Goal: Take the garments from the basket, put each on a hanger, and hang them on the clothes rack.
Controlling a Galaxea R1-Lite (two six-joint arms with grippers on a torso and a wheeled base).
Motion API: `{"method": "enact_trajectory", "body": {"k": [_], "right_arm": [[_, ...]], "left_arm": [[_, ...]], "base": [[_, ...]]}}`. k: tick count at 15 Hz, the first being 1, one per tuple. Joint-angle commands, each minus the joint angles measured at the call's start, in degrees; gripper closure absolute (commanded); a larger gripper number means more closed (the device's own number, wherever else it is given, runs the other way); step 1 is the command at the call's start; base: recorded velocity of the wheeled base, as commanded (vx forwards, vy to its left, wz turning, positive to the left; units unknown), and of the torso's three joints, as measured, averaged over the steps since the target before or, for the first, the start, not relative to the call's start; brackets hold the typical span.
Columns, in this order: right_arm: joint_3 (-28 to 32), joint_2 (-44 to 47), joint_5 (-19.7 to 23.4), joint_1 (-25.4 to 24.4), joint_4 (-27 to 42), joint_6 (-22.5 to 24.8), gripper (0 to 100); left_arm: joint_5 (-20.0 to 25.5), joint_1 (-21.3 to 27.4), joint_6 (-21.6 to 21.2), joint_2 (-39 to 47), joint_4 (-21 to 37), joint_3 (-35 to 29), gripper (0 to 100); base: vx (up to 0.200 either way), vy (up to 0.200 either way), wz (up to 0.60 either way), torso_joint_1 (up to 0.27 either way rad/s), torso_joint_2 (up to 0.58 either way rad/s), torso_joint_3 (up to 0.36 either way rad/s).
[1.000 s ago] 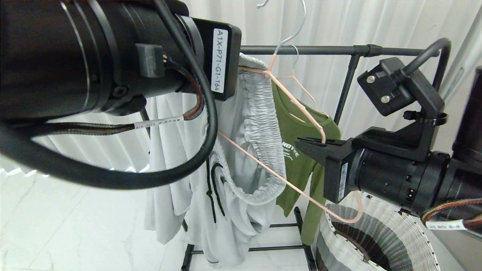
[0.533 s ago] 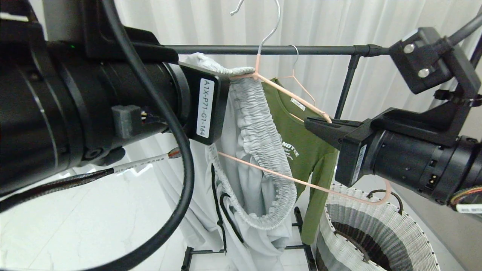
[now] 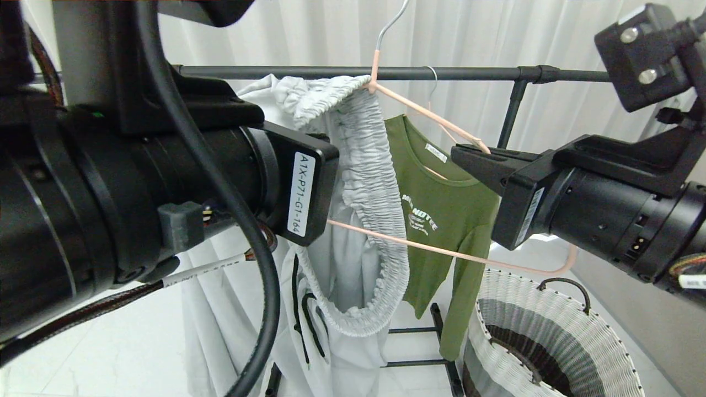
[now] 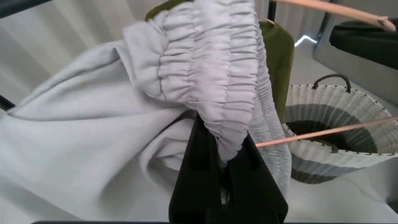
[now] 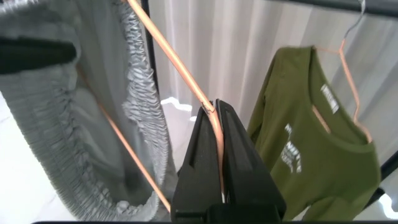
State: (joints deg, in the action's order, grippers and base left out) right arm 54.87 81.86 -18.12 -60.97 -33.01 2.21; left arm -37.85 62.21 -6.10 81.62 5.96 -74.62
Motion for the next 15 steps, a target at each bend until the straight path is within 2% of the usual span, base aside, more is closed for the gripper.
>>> {"method": "enact_trajectory", "body": {"k": [1, 7, 8, 15], "right_arm": [[0.06, 0.41, 0.01, -0.03, -1.09, 0.78, 100], [-0.03, 1.2, 0.01, -0.47, -5.04, 3.24, 100], [-0.03, 1.37, 0.01, -0.47, -5.31, 3.42, 100], [-0.03, 0.67, 0.01, -0.21, -8.03, 7.2, 100]], "left_arm": [[-0.03, 0.11, -0.23, 0.12, 0.02, 0.18, 100], [0.15, 0.11, -1.99, 0.21, -0.07, 0.0, 100], [0.41, 0.11, -2.08, 0.3, -0.07, 0.0, 0], [2.52, 0.11, -3.84, 0.21, -2.53, 0.97, 0]], "base": [[0.0, 0.0, 0.0, 0.0, 0.0, 0.0], [0.0, 0.0, 0.0, 0.0, 0.0, 0.0], [0.0, 0.0, 0.0, 0.0, 0.0, 0.0], [0.0, 0.0, 0.0, 0.0, 0.0, 0.0]]}}
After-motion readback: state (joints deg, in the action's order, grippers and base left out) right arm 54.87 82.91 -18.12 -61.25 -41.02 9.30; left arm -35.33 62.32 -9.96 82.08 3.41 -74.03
